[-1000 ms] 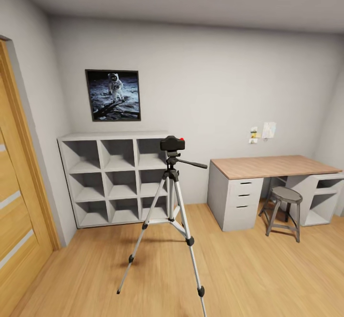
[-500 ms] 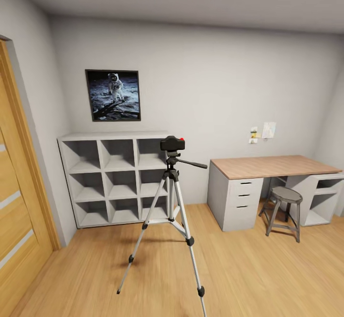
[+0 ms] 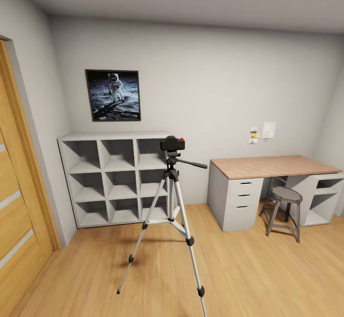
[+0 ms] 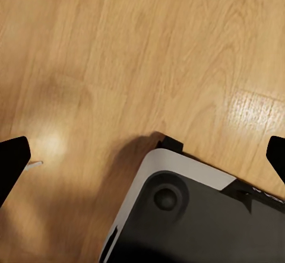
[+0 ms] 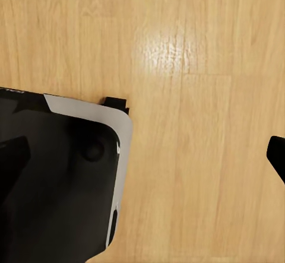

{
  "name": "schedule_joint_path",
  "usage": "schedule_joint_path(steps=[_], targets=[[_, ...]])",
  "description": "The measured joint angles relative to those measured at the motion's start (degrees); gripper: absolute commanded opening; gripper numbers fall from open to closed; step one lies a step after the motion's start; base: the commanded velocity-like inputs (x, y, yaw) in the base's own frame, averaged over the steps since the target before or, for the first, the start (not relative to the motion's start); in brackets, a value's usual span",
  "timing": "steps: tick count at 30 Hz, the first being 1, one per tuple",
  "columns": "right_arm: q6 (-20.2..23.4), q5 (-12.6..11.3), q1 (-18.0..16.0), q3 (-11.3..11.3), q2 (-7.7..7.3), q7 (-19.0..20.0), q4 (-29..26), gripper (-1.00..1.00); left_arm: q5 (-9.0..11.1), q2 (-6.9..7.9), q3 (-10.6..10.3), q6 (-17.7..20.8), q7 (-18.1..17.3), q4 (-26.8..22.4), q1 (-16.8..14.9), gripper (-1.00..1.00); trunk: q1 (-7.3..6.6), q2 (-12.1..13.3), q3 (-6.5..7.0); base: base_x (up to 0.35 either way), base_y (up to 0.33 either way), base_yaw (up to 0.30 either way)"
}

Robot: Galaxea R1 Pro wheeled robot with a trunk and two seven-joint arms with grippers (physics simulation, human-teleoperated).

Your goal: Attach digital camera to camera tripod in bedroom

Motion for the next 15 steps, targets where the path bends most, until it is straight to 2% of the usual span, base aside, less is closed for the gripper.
schedule_joint_path(steps=[15], targets=[[-0.04,0.45,0.0,0.06,0.02,-0.13,-0.08,1.0,-0.03,0.0,-0.04,0.0,0.0,0.0,0.0,1.0,0.0,0.0,0.0,0.0,0.0,0.0]])
